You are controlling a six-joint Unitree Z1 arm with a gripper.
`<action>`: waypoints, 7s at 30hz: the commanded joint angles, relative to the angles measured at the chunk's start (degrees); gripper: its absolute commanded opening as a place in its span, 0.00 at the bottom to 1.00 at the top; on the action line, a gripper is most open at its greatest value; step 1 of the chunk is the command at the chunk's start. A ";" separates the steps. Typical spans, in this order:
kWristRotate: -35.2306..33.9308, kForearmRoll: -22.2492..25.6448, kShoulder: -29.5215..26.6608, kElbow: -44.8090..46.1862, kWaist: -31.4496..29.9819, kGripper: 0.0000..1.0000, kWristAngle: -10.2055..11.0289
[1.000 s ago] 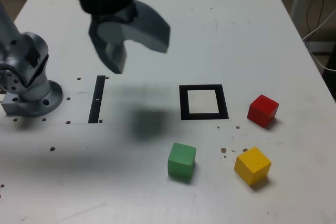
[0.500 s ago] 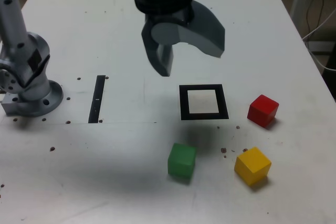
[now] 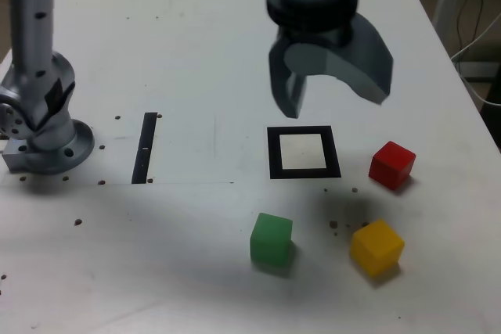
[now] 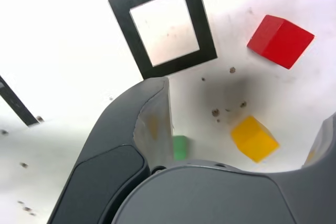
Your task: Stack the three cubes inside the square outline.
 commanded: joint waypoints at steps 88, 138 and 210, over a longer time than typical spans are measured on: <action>18.82 0.82 22.52 -19.28 -0.16 0.26 4.30; -10.08 -8.92 6.64 12.42 6.60 0.30 -2.62; -29.78 1.18 9.54 -7.09 -12.23 1.00 -3.11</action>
